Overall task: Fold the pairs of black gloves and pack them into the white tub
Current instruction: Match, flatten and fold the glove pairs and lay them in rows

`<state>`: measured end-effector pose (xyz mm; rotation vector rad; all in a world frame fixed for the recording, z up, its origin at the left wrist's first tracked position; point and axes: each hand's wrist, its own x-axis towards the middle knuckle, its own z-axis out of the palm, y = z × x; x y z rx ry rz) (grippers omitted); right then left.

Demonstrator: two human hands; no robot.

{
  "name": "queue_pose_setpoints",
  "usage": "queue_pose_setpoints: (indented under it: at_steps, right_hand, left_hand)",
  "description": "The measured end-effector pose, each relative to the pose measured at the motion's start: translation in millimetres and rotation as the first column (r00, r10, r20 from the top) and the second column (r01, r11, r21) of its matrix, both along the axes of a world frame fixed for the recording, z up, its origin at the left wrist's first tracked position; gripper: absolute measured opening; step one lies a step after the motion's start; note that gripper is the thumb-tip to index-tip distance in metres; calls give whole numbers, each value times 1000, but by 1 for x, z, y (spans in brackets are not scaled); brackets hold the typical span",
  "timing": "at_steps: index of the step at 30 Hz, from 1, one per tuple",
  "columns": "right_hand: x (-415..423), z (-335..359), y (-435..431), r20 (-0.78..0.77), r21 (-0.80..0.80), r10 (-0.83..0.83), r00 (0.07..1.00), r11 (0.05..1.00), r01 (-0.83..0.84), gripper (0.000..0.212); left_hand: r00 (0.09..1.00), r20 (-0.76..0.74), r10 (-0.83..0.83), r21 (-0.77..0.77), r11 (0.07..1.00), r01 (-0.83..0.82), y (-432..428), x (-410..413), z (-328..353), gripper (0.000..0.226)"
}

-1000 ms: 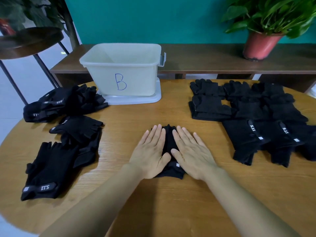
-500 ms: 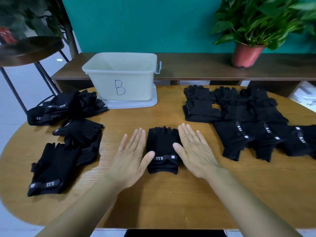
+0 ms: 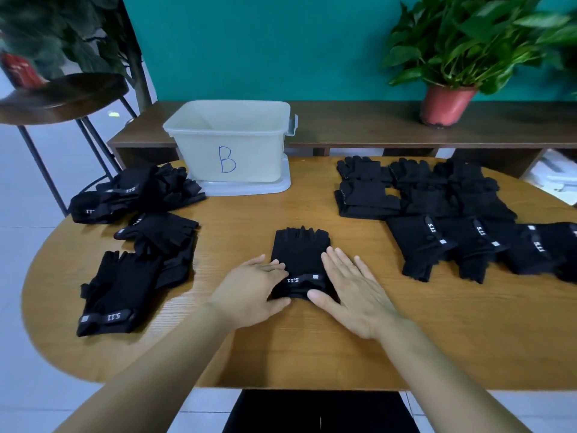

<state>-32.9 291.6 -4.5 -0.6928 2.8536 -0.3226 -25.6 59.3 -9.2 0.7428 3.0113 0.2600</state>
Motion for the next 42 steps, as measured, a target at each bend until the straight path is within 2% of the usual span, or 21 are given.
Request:
queue_pose_setpoints:
  at_steps: [3, 6, 8, 10, 11, 14, 16, 19, 22, 26, 30, 32, 34, 38, 42]
  right_hand:
    - [15, 1, 6, -99, -9, 14, 995, 1000, -15, 91]
    - [23, -1, 3, -184, -118, 21, 983, 992, -44, 93]
    - [24, -4, 0, -227, -179, 9, 974, 983, -51, 82]
    - [25, -6, 0, -236, -258, -45, 971, 966, -18, 60]
    - [26, -7, 2, -222, -310, -91, 971, 950, 18, 49]
    - [26, -8, 7, -79, -433, -212, 974, 888, 158, 34]
    - [23, -8, 8, 4, -470, -238, 971, 857, 212, 28]
    - [14, -4, 8, 138, -585, -265, 954, 756, 294, 20]
    - [4, 0, 6, 199, -647, -320, 926, 667, 369, 10]
    - [-8, 6, 1, 263, -598, -394, 881, 650, 469, 16]
    - [-19, 3, -2, 345, -629, -418, 841, 562, 537, 40]
    - [-23, 2, -4, 342, -611, -456, 822, 557, 563, 37]
    - [-24, 4, -6, 302, -550, -518, 800, 591, 590, 34]
    - [-23, 7, -16, 202, -459, -607, 769, 635, 622, 32]
    - [-19, 10, -17, 266, -499, -613, 744, 573, 650, 43]
  left_hand:
    - [997, -82, -10, 46, 999, 14, 2, 4, 2, 54]
    - [993, -117, 26, 84, 996, -16, 7, 14, 4, 55]
    - [989, -146, 37, 84, 996, -25, 13, 22, 9, 49]
    - [993, -110, 52, 128, 991, -37, 16, 28, 12, 46]
    - [997, -64, 48, 152, 988, -38, 16, 29, 12, 48]
    - [992, 128, 13, 151, 988, -33, 10, 32, 12, 82]
    - [990, 140, 34, 226, 972, -66, 10, 32, 8, 77]
    - [978, 163, 126, 478, 858, -191, 13, 21, 1, 45]
    - [929, 330, 170, 636, 687, -352, 16, 7, -2, 49]
    - [884, 357, 301, 637, 614, -466, 21, -8, -7, 46]
    - [826, 347, 444, 609, 563, -559, 30, -17, -12, 22]
    - [790, 338, 511, 586, 543, -602, 36, -20, -12, 33]
    - [760, 302, 575, 554, 543, -631, 40, -21, -11, 43]
    - [738, 243, 630, 542, 542, -642, 48, -19, -8, 43]
    - [735, 264, 625, 609, 483, -630, 49, -11, -2, 45]
